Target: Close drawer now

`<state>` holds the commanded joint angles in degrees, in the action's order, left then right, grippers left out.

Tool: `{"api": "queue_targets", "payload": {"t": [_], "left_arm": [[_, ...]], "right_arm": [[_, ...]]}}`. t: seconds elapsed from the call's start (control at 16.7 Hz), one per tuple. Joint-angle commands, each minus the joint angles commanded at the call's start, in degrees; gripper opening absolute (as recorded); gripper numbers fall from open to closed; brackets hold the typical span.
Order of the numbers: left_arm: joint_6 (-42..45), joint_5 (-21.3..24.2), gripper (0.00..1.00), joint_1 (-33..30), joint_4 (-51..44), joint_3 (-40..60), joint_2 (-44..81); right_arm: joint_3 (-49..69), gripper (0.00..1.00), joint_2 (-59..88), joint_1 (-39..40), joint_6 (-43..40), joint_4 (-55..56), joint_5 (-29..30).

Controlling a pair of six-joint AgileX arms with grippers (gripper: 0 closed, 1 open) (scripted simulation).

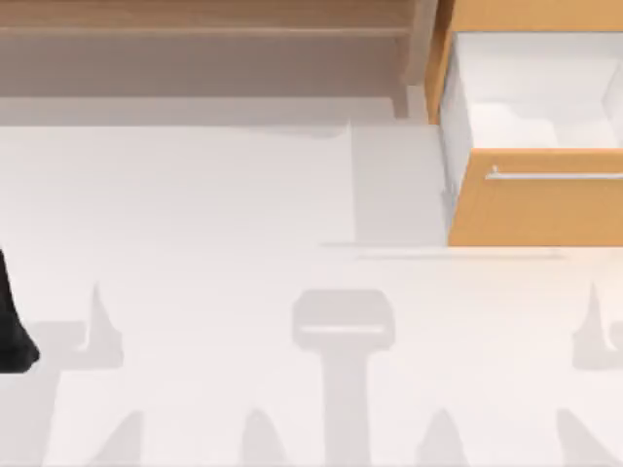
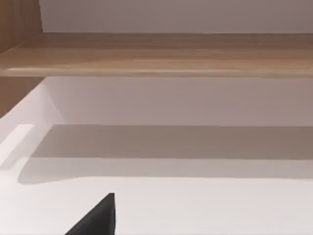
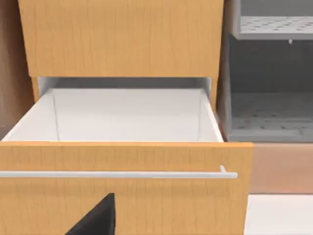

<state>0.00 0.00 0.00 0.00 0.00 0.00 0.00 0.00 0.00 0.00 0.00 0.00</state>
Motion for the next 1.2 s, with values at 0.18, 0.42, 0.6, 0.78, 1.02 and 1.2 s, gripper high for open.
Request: {"api": "queue_targets", "payload": {"t": [0.18,0.42,0.6,0.78,1.02,1.2], "left_arm": [[0.0,0.0,1.00,0.0,0.0,0.0,0.0],[0.0,0.0,1.00,0.0,0.0,0.0,0.0],[0.0,0.0,1.00,0.0,0.0,0.0,0.0],[0.0,0.0,1.00,0.0,0.0,0.0,0.0],[0.0,0.0,1.00,0.0,0.0,0.0,0.0],[0.0,0.0,1.00,0.0,0.0,0.0,0.0]], "right_arm": [[0.5,1.00,0.8,-0.4,0.0,0.6,-0.2],[5.5,1.00,9.5,-3.5,0.0,5.9,-2.7],[11.4,1.00,21.6,-7.0,0.2,12.1,-6.0],[18.0,1.00,35.8,-10.8,0.6,19.2,-9.8],[26.3,1.00,53.9,-15.4,0.9,28.1,-14.7],[31.0,1.00,63.9,-18.0,0.9,33.1,-17.4]]}}
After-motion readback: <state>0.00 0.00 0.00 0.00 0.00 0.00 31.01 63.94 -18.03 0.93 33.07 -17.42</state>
